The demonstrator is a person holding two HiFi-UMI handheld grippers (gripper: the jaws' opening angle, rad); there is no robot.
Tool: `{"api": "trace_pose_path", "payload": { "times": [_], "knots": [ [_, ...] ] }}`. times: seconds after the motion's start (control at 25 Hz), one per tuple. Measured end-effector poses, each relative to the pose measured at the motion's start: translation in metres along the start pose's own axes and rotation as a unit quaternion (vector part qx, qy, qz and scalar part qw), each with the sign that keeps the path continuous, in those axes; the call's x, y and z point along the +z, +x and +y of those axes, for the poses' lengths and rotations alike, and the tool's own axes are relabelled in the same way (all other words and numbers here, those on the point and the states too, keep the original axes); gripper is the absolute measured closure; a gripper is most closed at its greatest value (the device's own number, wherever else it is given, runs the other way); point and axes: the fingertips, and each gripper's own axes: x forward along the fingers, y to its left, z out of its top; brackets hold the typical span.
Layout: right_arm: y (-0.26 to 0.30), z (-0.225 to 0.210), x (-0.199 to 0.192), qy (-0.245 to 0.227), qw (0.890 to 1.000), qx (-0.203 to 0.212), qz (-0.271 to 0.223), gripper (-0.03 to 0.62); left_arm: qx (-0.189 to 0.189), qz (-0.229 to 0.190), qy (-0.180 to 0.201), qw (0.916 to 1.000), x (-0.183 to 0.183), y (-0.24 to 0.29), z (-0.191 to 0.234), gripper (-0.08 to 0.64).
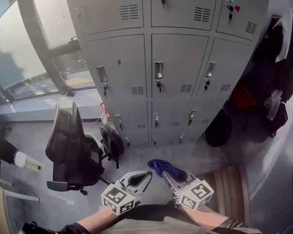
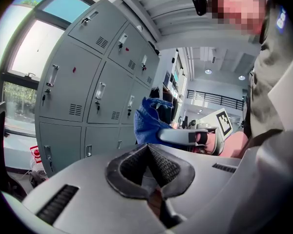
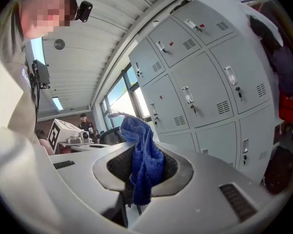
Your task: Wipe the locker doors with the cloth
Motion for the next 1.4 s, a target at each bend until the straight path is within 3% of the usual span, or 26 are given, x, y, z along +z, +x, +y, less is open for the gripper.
{"api": "trace_pose_path", "payload": {
  "times": [0.56,1.4],
  "knots": [
    [0.005,0.065,-0.008,-0.023,0.999,0.014,-0.026,0.514,-0.002,-0.024,0.02,0.9995,0.003,-0.053,-0.016,0.552],
    [0.0,0.083,-0.011,-0.047,0.998,0.014,-0.027,0.514,0.005,-0.041,0.026,0.9988,0.002,-0.071,-0.027,0.552]
  ]
}}
